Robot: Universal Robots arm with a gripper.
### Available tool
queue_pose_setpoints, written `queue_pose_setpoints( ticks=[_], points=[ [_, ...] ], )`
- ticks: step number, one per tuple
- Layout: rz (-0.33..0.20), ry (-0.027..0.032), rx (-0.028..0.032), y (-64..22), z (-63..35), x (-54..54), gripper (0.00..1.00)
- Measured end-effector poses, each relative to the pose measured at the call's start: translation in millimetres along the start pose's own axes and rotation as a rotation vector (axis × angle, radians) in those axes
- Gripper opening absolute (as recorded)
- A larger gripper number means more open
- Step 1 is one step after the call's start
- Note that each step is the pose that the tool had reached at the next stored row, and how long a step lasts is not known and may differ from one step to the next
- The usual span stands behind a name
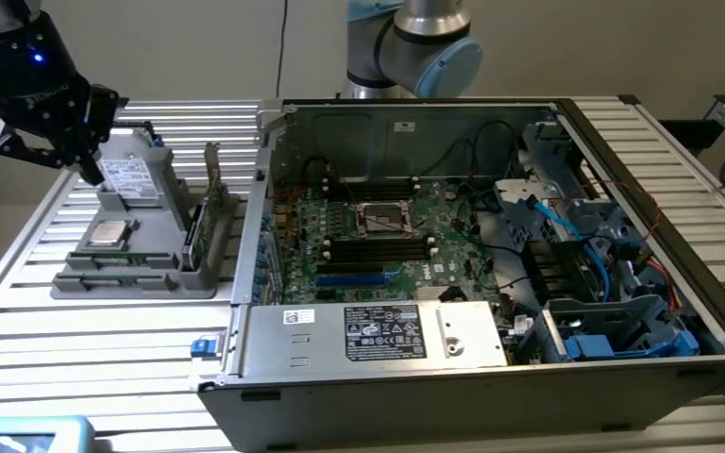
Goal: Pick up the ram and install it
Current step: 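Pick up the ram and move it above insertion slot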
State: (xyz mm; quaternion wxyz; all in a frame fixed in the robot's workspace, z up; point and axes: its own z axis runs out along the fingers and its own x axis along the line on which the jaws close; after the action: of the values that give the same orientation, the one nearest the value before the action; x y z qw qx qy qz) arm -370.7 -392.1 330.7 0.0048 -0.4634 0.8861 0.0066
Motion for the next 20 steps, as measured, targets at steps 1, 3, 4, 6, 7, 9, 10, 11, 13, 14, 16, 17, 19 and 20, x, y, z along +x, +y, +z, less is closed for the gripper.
queue_pose_setpoints(
  ticks=[1,3,4,6,7,9,10,11,13,14,16,17,19,20],
  points=[
    [-0.018,0.0003,-0.0002,0.0,0.1,0.0,0.11],
    [-0.054,0.0008,-0.0007,0.0,0.2,0.0,0.11],
    [-0.073,0.0010,-0.0009,0.1,0.3,0.0,0.11],
    [-0.109,0.0015,-0.0013,0.1,0.4,0.0,0.11],
    [-0.127,0.0018,-0.0016,0.1,0.4,0.0,0.11],
    [-0.163,0.0026,-0.0022,0.1,0.7,0.0,0.11],
    [-0.182,0.0031,-0.0025,0.1,0.7,0.0,0.11],
    [-0.200,0.0035,-0.0027,0.1,0.9,0.0,0.11],
    [-0.236,0.0047,-0.0031,0.0,1.0,0.0,0.11],
    [-0.255,0.0053,-0.0032,0.0,1.1,0.0,0.11],
    [-0.292,0.0070,-0.0030,0.1,1.3,0.1,0.11],
    [-0.310,0.0082,-0.0028,0.1,1.3,0.1,0.11],
    [-0.346,0.0108,-0.0021,0.1,1.2,0.0,0.11],
    [-0.360,0.0126,-0.0014,0.1,1.3,0.1,0.11]
  ],
)
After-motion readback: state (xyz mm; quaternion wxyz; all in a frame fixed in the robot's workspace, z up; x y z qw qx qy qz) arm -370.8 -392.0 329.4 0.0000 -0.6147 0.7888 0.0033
